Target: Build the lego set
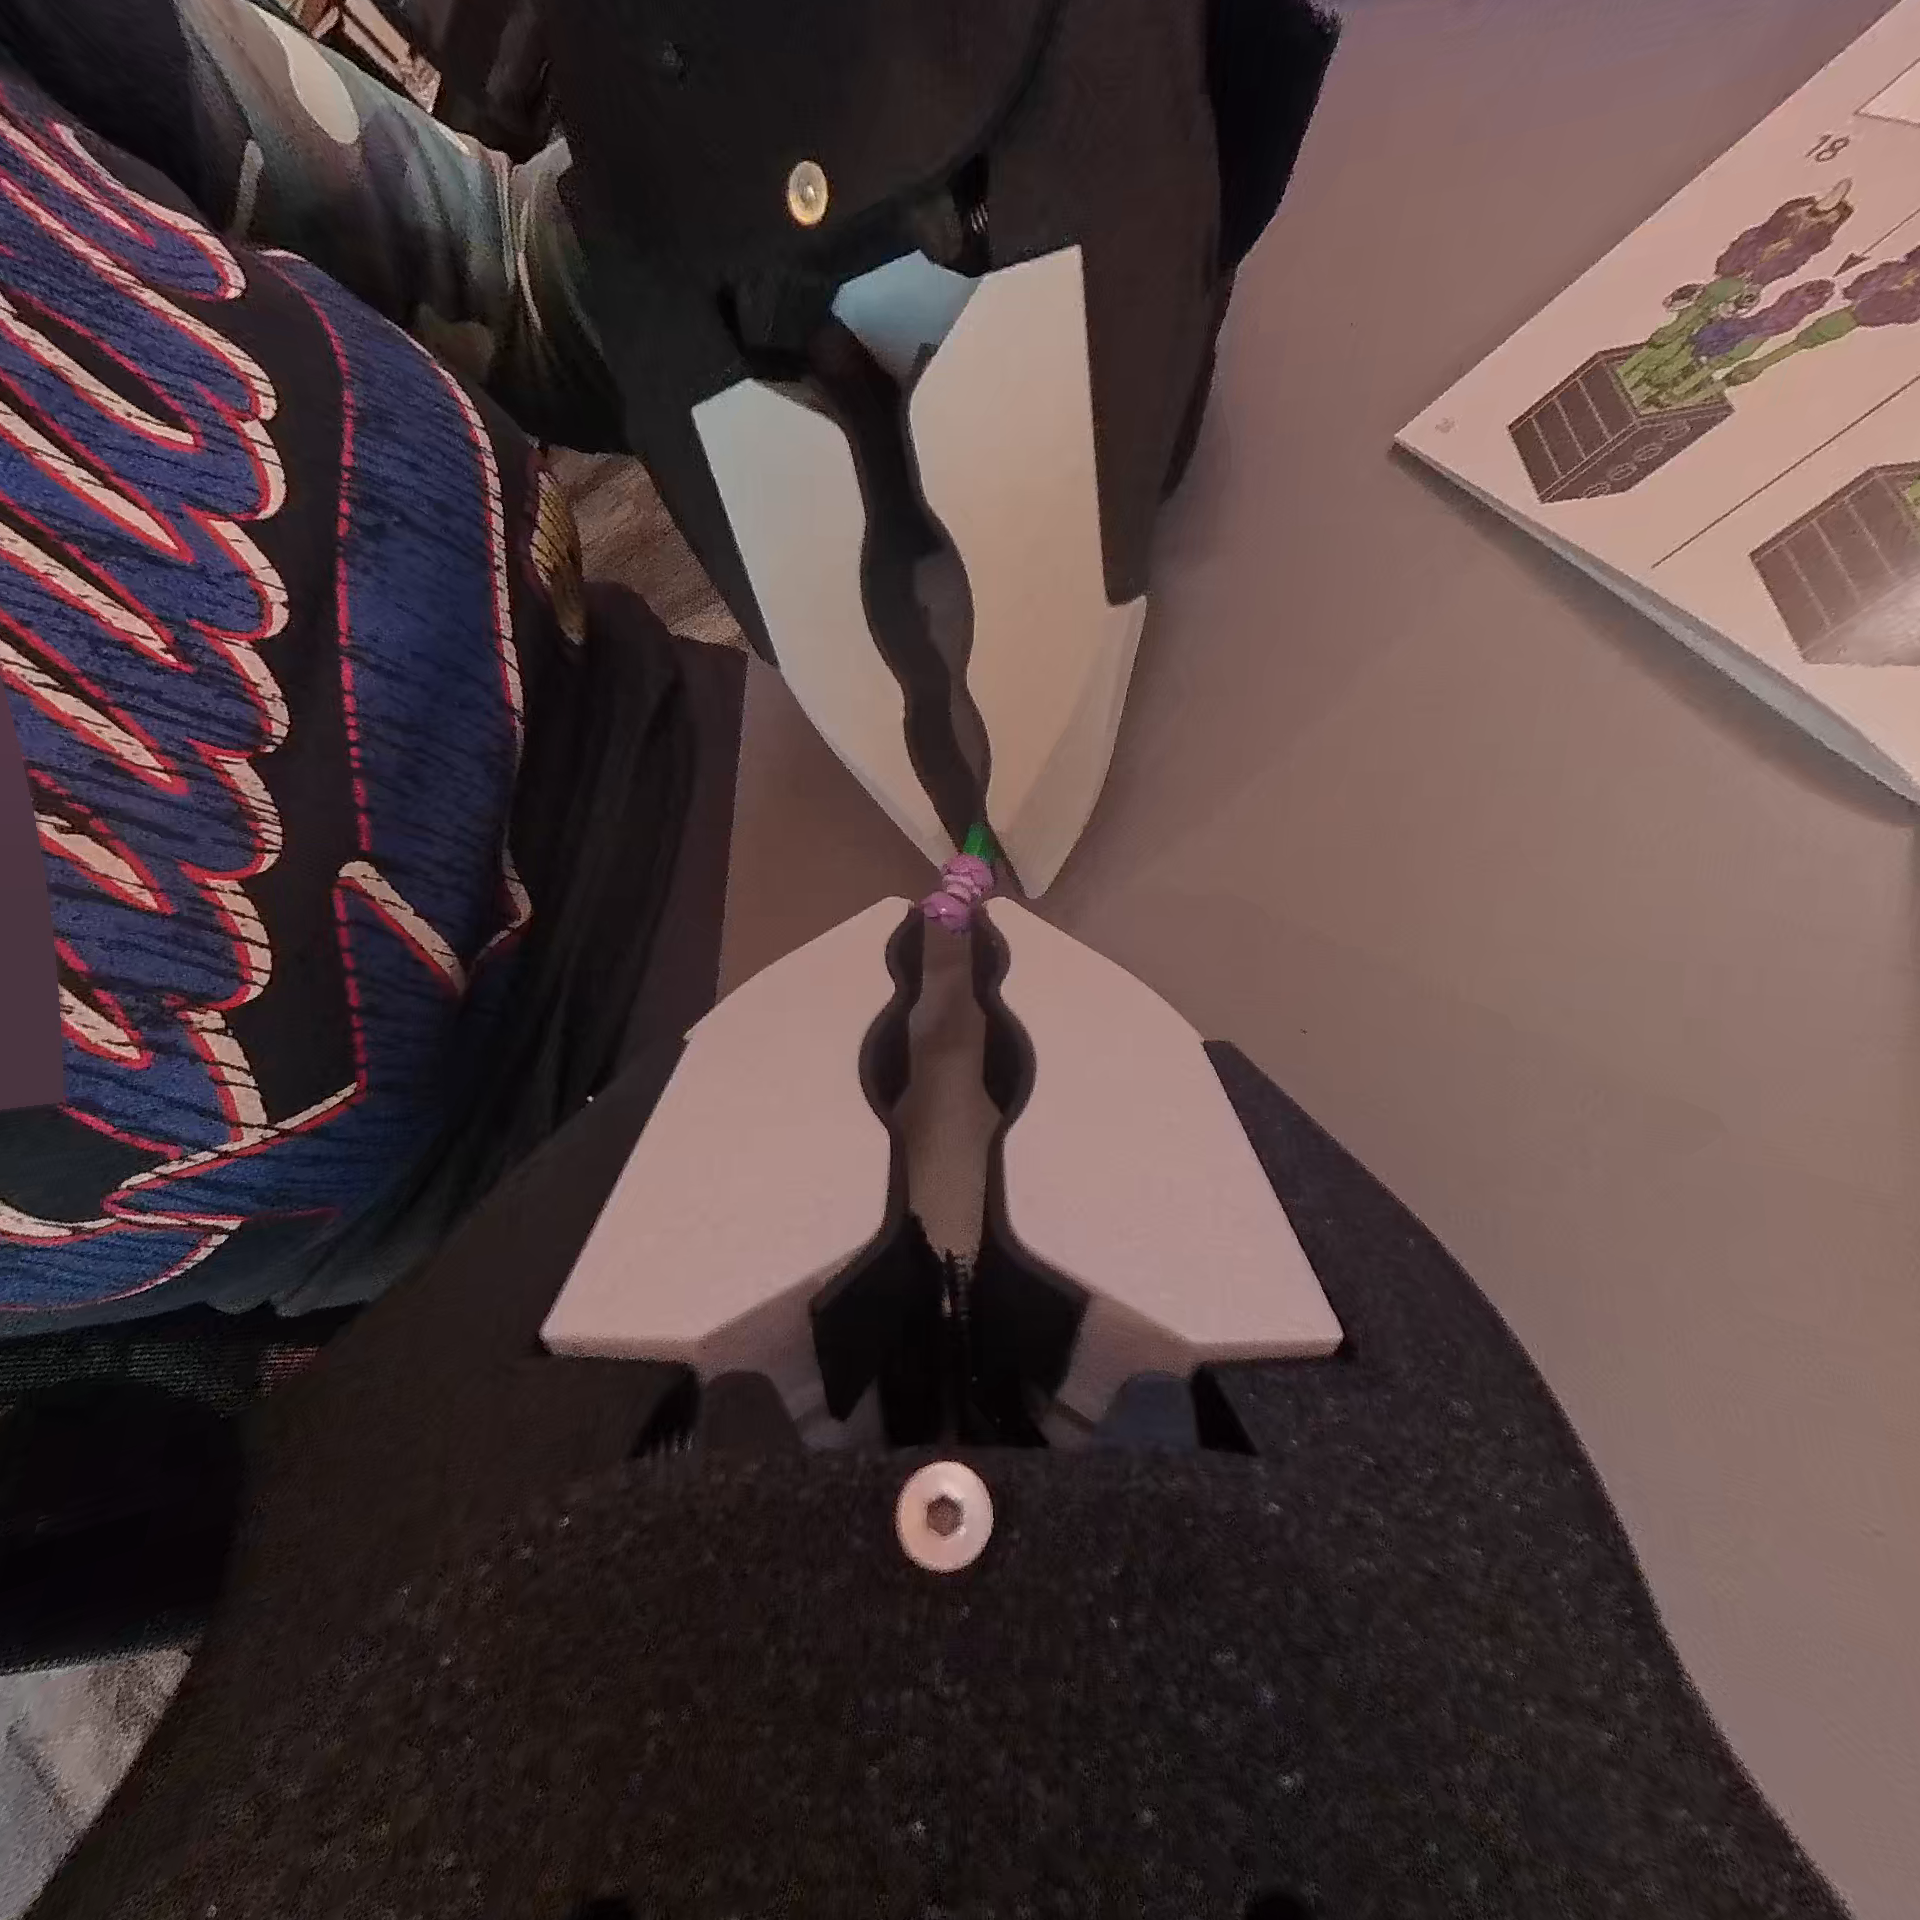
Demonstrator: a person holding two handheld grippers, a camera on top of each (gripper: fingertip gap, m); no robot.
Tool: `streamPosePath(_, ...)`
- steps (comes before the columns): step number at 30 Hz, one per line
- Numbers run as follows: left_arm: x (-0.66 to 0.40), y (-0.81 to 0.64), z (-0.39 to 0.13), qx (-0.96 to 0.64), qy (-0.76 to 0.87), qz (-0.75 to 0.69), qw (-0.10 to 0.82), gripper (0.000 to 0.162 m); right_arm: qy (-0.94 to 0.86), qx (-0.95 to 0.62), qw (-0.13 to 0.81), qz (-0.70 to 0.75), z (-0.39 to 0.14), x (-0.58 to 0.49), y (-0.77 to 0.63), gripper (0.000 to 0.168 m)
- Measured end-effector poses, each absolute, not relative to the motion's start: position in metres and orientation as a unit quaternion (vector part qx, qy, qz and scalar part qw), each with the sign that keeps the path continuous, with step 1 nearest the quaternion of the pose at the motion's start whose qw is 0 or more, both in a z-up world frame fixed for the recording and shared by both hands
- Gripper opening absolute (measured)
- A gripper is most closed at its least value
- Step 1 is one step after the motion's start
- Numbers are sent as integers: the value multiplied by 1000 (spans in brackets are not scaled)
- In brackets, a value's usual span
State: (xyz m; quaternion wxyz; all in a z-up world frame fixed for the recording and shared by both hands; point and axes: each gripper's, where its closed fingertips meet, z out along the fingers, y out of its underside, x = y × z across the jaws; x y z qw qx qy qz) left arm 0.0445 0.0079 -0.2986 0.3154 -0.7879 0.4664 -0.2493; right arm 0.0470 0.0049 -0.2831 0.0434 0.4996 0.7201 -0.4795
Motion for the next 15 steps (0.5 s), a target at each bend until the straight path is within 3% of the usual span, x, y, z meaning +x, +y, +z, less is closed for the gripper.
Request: streamPosePath(15, 49, 0, -304, -768, 514, -227, 308, 7, 750, 450, 134, -466, -285, 50, -6, 9)
